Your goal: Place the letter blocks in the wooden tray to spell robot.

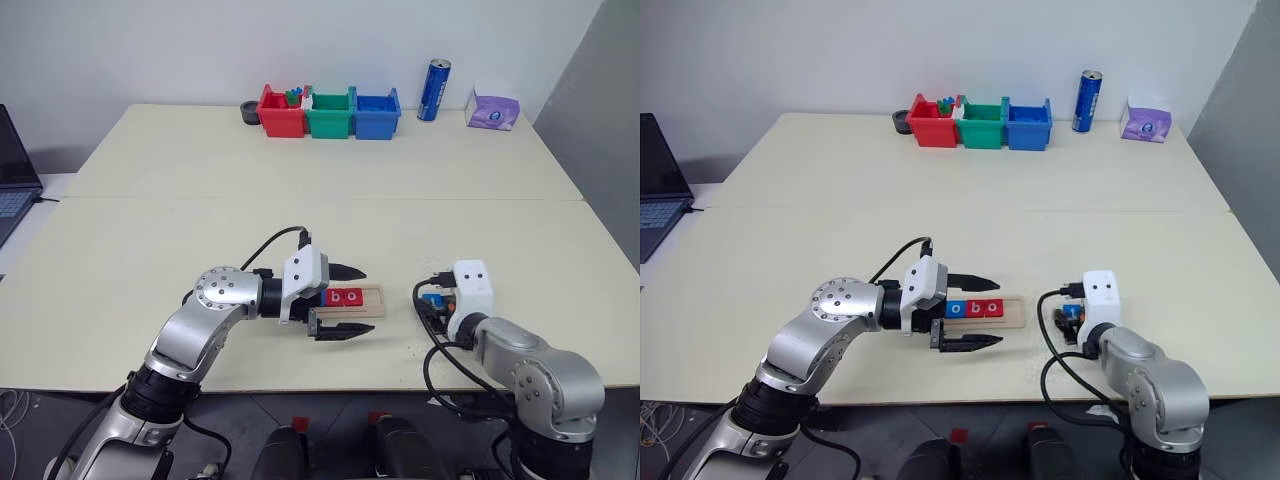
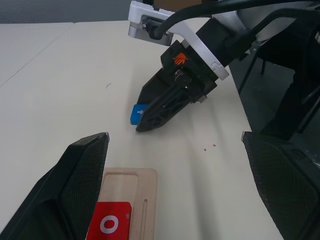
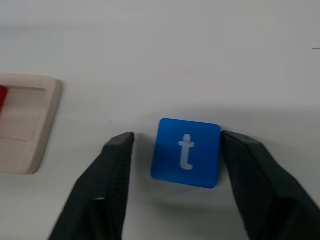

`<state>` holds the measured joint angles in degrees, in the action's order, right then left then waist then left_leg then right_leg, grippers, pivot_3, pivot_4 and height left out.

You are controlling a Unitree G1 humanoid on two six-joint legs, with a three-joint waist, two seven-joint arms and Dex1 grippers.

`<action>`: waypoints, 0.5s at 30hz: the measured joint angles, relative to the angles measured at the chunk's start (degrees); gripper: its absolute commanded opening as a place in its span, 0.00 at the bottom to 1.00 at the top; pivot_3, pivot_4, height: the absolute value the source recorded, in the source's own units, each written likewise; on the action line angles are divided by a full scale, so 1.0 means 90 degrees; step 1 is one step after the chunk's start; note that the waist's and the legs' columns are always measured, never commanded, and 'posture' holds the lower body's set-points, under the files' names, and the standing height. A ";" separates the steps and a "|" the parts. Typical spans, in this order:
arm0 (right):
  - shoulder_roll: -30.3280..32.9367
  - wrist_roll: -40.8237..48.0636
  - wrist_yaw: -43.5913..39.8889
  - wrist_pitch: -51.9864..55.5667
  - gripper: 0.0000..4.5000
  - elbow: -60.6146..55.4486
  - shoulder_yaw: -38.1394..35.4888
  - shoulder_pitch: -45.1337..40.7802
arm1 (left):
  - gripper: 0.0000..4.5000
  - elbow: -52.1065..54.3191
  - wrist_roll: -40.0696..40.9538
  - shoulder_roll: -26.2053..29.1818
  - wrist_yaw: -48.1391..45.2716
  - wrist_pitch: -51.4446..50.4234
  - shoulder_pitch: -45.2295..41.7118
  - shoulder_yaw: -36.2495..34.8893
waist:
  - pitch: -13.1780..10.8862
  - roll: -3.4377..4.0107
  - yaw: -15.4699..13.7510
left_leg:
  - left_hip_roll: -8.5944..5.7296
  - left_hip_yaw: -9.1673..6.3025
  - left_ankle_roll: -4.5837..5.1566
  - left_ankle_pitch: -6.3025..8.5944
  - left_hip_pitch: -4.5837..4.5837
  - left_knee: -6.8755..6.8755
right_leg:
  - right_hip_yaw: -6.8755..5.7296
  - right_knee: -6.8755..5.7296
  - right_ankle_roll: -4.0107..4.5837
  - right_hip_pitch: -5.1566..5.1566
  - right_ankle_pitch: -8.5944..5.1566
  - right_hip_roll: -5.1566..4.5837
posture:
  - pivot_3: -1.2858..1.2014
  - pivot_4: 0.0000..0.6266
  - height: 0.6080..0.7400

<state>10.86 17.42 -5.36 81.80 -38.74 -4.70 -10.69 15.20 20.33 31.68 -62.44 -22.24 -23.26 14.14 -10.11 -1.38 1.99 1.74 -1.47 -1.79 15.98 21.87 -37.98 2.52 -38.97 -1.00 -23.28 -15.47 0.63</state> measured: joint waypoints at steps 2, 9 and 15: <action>0.0463 0.0207 -0.0392 0.0000 0.99 0.0006 0.0054 -0.0111 | 1.00 -0.0006 0.0000 0.0004 0.0012 0.0003 0.0000 -0.0004 | -0.0002 0.0000 -0.0002 | -0.0004 0.0003 0.0000 0.0000 0.0001 0.0000 | -0.0002 0.0000 0.0000 -0.0002 0.0000 -0.0002 | 0.52 0.24 1.00; 0.2039 0.0842 -0.2273 -0.1290 0.99 0.0511 -0.0238 -0.1418 | 1.00 -0.0070 0.0000 -0.0031 0.0025 0.0033 -0.0048 -0.0010 | -0.0012 0.0002 -0.0021 | -0.0006 0.0003 0.0002 0.0001 0.0009 0.0002 | -0.0014 0.0013 -0.0001 -0.0005 0.0000 -0.0001 | 0.52 0.24 1.00; 0.3400 0.0427 -0.4924 -0.4837 0.99 0.2278 0.0456 -0.0965 | 1.00 -0.0292 -0.0006 -0.0063 -0.0089 0.0135 -0.0210 -0.0041 | -0.0018 -0.0010 -0.0043 | -0.0009 0.0006 0.0005 0.0003 0.0021 0.0002 | -0.0012 0.0029 -0.0002 -0.0002 -0.0001 -0.0011 | 0.52 0.24 1.00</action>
<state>41.46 21.26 -49.68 38.27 -18.23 -0.59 -19.37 12.57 20.28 31.12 -63.24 -21.03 -25.15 13.77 -10.27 -1.46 1.61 1.65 -1.41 -1.74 16.01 22.06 -37.96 2.41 -38.71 -1.03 -23.30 -15.48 0.53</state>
